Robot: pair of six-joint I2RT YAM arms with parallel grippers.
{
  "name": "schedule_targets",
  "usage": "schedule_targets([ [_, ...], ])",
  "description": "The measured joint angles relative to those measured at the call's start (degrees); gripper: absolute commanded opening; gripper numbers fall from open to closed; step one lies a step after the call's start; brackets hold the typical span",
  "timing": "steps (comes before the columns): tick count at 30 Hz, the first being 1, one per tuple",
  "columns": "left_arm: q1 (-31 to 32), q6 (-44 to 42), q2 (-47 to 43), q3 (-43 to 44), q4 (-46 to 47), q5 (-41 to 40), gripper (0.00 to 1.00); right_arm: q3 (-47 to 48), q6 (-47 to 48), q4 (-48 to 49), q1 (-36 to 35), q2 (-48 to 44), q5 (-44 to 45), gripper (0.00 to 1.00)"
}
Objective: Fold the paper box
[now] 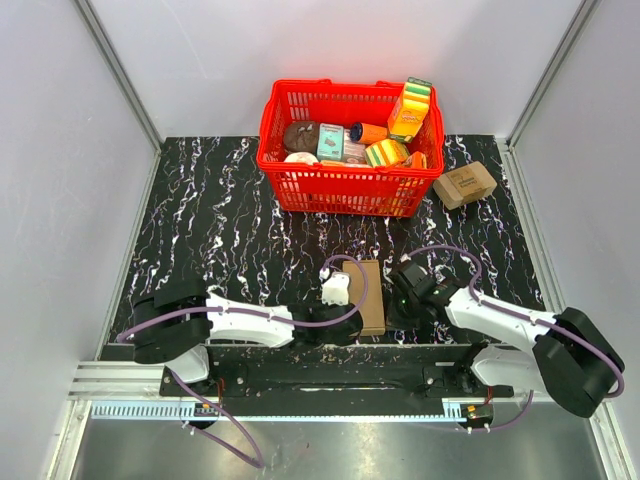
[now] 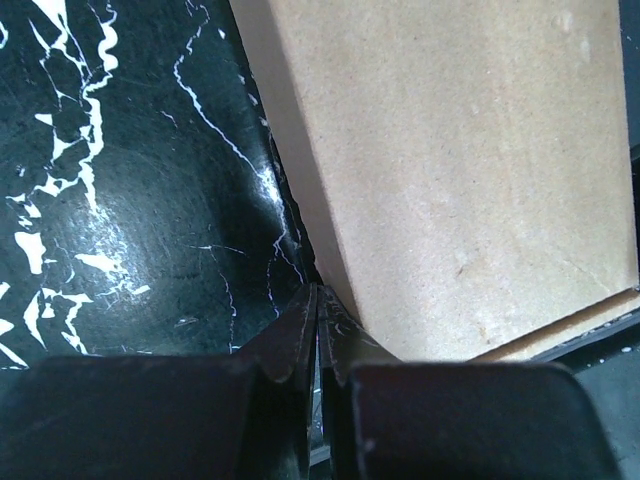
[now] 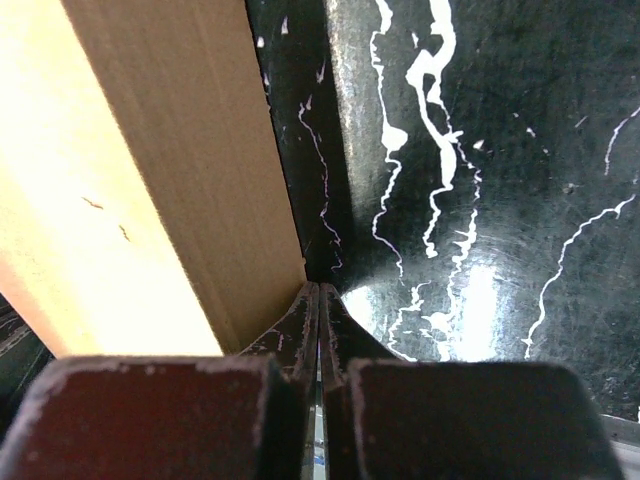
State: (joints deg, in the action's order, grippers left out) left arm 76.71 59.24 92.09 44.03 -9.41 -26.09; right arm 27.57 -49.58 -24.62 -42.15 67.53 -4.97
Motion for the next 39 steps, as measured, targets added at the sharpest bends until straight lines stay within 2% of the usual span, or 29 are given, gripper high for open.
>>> schedule_targets([
  [4, 0.04, -0.07, 0.00, 0.00, -0.26, -0.44, 0.07, 0.22, -0.26, -0.15, -0.63, 0.07, 0.59, 0.07],
  [6, 0.13, 0.13, -0.24, -0.28, -0.09, -0.61, 0.11, 0.24, -0.39, -0.55, -1.09, -0.42, 1.44, 0.17],
  [9, 0.20, 1.31, -2.23, -2.58, 1.27, -0.63, 0.38, 0.22, -0.31, -2.19, -2.05, -1.81, 2.91, 0.42],
  [12, 0.63, 1.92, -5.81, -4.46, -1.49, -0.57, 0.66, 0.37, -0.17, -4.98, -2.49, -5.40, 5.64, 0.59],
  [15, 0.94, 2.36, -9.79, -5.33, -7.23, -0.87, 0.85, 1.33, 0.07, -8.09, -2.56, -9.79, 8.50, 0.70],
  [18, 1.01, 2.23, -13.73, -5.33, -11.87, -1.81, 0.97, 4.37, 0.37, -11.45, -2.75, -12.76, 11.74, 0.79],
  [26, 1.03, -0.63, -25.46, -2.93, -22.91, -7.04, 0.99, 12.74, 0.59, -19.52, -2.84, -15.37, 21.00, 0.83],
  [35, 1.03, -3.02, -39.60, -1.60, -29.75, -13.00, 0.99, 14.51, 2.05, -20.98, -2.86, -20.81, 23.15, 0.85],
  [39, 1.03, -3.56, -42.97, -1.49, -30.99, -15.04, 0.99, 11.69, 2.69, -17.00, -2.86, -27.74, 23.91, 0.97],
])
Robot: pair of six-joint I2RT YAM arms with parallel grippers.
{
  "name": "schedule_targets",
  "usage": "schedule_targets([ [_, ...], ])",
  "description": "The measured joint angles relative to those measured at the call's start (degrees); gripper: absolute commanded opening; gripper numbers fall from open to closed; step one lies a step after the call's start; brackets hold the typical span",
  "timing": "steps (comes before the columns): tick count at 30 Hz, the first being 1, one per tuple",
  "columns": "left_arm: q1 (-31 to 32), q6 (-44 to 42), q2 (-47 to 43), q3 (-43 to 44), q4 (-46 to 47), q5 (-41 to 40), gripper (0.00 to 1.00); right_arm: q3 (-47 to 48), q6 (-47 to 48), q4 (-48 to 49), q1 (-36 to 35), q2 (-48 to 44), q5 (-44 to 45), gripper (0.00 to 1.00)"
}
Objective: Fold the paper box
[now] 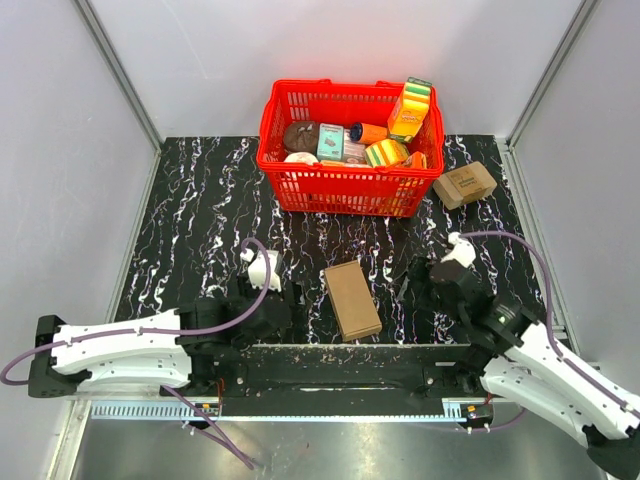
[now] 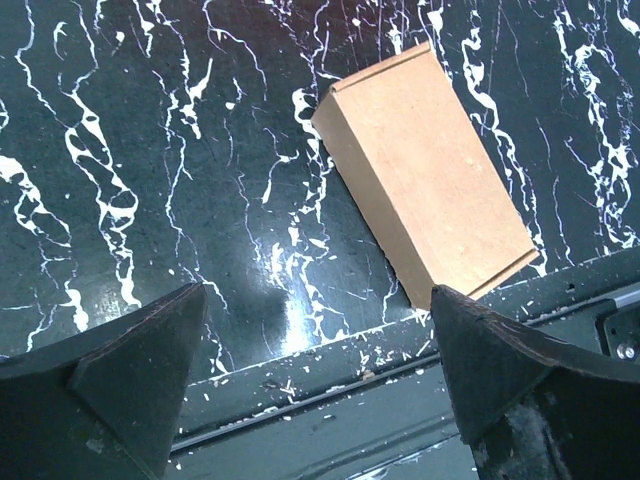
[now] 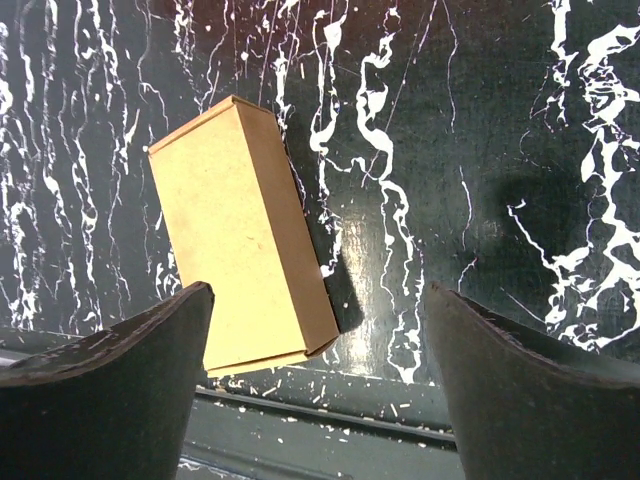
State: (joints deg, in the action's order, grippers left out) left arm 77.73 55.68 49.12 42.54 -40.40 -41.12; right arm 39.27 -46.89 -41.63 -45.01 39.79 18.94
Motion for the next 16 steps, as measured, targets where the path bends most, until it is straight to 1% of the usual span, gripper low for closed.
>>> schedule_targets([
  [1, 0.00, -0.02, -0.11, 0.09, -0.33, -0.31, 0.99, -1.75, 0.09, 1.27, 0.00, -2.29, 0.11, 0.99],
  [6, 0.00, 0.07, 0.94, 1.25, -3.54, -1.95, 0.99, -10.82, 0.07, 5.81, 0.00, -13.73, 1.20, 1.00],
  [9, 0.00, -0.04, 1.62, 1.99, -4.31, -2.21, 0.99, -13.25, 0.31, 7.10, 0.00, -18.62, 2.23, 1.00],
  [13, 0.00, -0.22, 1.99, 2.23, -4.98, -2.19, 0.99, -13.27, 1.79, 8.61, 0.00, -18.60, 3.78, 0.99],
  [16, 0.00, -0.22, 2.10, 2.23, -5.16, -2.19, 0.99, -12.39, 3.41, 8.96, 0.00, -13.92, 4.13, 0.99],
])
